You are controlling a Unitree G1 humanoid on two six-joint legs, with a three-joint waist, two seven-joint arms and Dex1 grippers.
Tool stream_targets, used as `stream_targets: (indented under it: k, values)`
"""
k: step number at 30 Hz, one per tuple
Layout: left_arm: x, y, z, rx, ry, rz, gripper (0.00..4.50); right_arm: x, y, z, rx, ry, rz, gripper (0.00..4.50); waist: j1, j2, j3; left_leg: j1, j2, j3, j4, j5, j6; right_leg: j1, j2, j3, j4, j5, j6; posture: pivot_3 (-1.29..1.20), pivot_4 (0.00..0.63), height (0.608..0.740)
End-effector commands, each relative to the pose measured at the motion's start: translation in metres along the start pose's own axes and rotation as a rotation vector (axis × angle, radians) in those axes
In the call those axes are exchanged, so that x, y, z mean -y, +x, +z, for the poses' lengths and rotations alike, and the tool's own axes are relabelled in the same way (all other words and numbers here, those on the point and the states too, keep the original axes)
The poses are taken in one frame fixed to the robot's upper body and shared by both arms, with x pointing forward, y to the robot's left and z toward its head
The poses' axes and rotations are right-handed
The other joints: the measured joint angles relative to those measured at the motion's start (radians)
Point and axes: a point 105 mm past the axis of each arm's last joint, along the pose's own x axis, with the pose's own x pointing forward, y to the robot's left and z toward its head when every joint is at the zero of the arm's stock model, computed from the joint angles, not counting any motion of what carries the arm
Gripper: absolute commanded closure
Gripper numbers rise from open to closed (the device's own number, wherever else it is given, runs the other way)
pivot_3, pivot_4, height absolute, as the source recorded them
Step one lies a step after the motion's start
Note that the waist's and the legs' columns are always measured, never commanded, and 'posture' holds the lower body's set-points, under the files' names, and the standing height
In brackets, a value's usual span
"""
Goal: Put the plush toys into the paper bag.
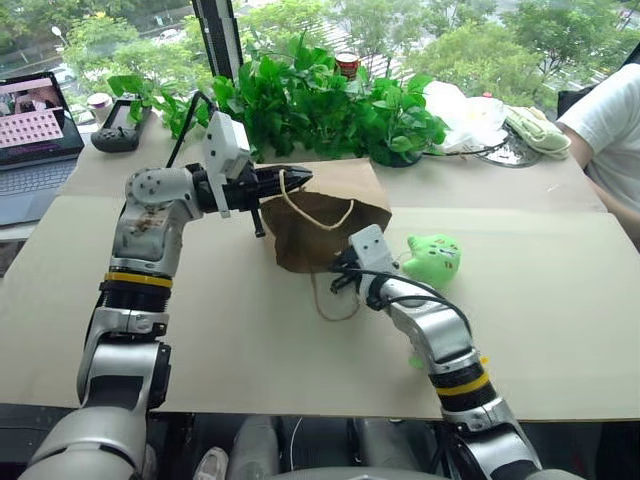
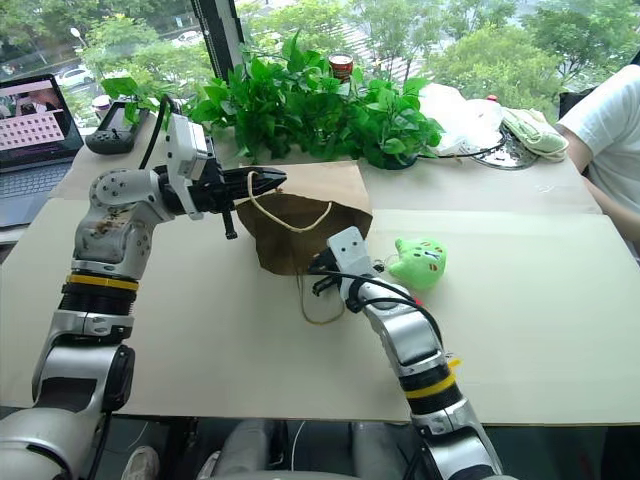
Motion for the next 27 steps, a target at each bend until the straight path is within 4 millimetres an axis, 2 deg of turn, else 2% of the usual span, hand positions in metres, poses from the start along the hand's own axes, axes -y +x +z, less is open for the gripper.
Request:
stream_targets:
  k: [1, 4, 6, 9, 10, 12, 13, 15, 20, 23, 25, 27]
  values:
    - [-0.002, -0.001, 0.012, 0.036, 0.029, 0.014, 4.5, 0.002, -0.038, 0.04, 0.125, 0.03, 0.063, 4.48, 0.0, 0.0, 0.0, 0.0, 0.0, 0.0, 0.0, 0.0, 0.0, 0.0, 0.0, 0.0, 0.0, 0.0, 0.0, 0.0, 0.15, 0.74]
    - [-0.002, -0.002, 0.011, 0.034, 0.023, 0.016, 4.5, 0.013, -0.054, 0.05, 0.148, 0.05, 0.037, 4.48, -0.001, 0.0, 0.0, 0.0, 0.0, -0.001, 0.0, 0.0, 0.0, 0.0, 0.0, 0.0, 0.0, 0.0, 0.0, 0.0, 0.15, 0.74]
    - [-0.002, -0.001, 0.01, 0.033, 0.022, 0.017, 4.5, 0.031, -0.063, 0.053, 0.145, 0.066, -0.044, 4.48, -0.003, 0.0, 0.0, 0.0, 0.0, -0.001, 0.0, 0.0, 0.0, 0.0, 0.0, 0.0, 0.0, 0.0, 0.0, 0.0, 0.15, 0.74]
    - [-0.002, -0.001, 0.01, 0.035, 0.019, 0.017, 4.5, 0.071, -0.076, 0.046, 0.107, 0.096, -0.231, 3.66, -0.001, 0.0, 0.0, 0.0, 0.0, -0.001, 0.0, 0.0, 0.0, 0.0, 0.0, 0.0, 0.0, 0.0, 0.0, 0.0, 0.15, 0.74]
    - [-0.002, -0.001, 0.01, 0.036, 0.019, 0.017, 4.5, 0.078, -0.079, 0.043, 0.096, 0.103, -0.268, 3.49, -0.001, 0.0, 0.0, 0.0, -0.001, -0.001, 0.0, 0.0, 0.0, 0.0, 0.0, 0.0, 0.0, 0.0, 0.0, 0.0, 0.15, 0.74]
    - [-0.001, 0.0, 0.01, 0.036, 0.018, 0.015, 4.5, 0.096, -0.085, 0.035, 0.06, 0.122, -0.356, 2.7, -0.001, 0.0, 0.0, 0.0, -0.001, -0.001, 0.0, 0.0, 0.0, 0.0, 0.0, 0.0, -0.001, 0.0, 0.0, 0.0, 0.15, 0.74]
    - [-0.001, 0.0, 0.009, 0.036, 0.018, 0.014, 4.5, 0.102, -0.087, 0.031, 0.043, 0.131, -0.39, 2.49, -0.001, 0.0, 0.0, 0.0, -0.001, -0.001, 0.0, 0.0, 0.0, 0.0, 0.0, 0.0, -0.001, 0.0, 0.0, 0.0, 0.15, 0.74]
    - [0.0, 0.0, 0.009, 0.037, 0.018, 0.012, 4.5, 0.109, -0.089, 0.018, -0.013, 0.134, -0.433, 1.72, -0.001, 0.0, 0.0, 0.0, -0.001, -0.001, -0.001, 0.0, 0.0, 0.0, 0.0, 0.0, -0.001, 0.0, 0.0, 0.0, 0.15, 0.74]
    - [0.0, 0.001, 0.009, 0.038, 0.021, 0.009, 4.5, 0.105, -0.082, -0.01, -0.136, 0.156, -0.45, 0.03, -0.006, 0.0, 0.0, 0.0, -0.001, -0.001, -0.001, 0.0, 0.0, 0.0, 0.0, 0.0, -0.001, 0.0, 0.0, 0.0, 0.15, 0.74]
    - [-0.001, 0.002, 0.01, 0.038, 0.023, 0.009, 4.5, 0.102, -0.078, -0.025, -0.196, 0.186, -0.459, 0.03, -0.006, 0.0, 0.0, 0.0, -0.001, -0.001, -0.001, 0.0, 0.0, 0.0, 0.0, 0.001, -0.001, 0.0, 0.0, 0.0, 0.15, 0.74]
    - [-0.001, 0.002, 0.01, 0.038, 0.024, 0.008, 4.5, 0.099, -0.075, -0.028, -0.2, 0.189, -0.443, 0.03, -0.005, 0.0, 0.0, 0.0, -0.001, -0.002, -0.001, 0.0, 0.0, 0.0, 0.0, 0.001, -0.001, 0.0, 0.0, 0.0, 0.15, 0.74]
    - [-0.001, 0.002, 0.01, 0.038, 0.026, 0.009, 4.5, 0.098, -0.074, -0.025, -0.189, 0.181, -0.435, 0.55, -0.003, 0.0, 0.0, 0.0, -0.002, -0.002, -0.001, 0.0, 0.0, 0.001, 0.0, 0.001, -0.001, 0.0, 0.0, 0.0, 0.15, 0.74]
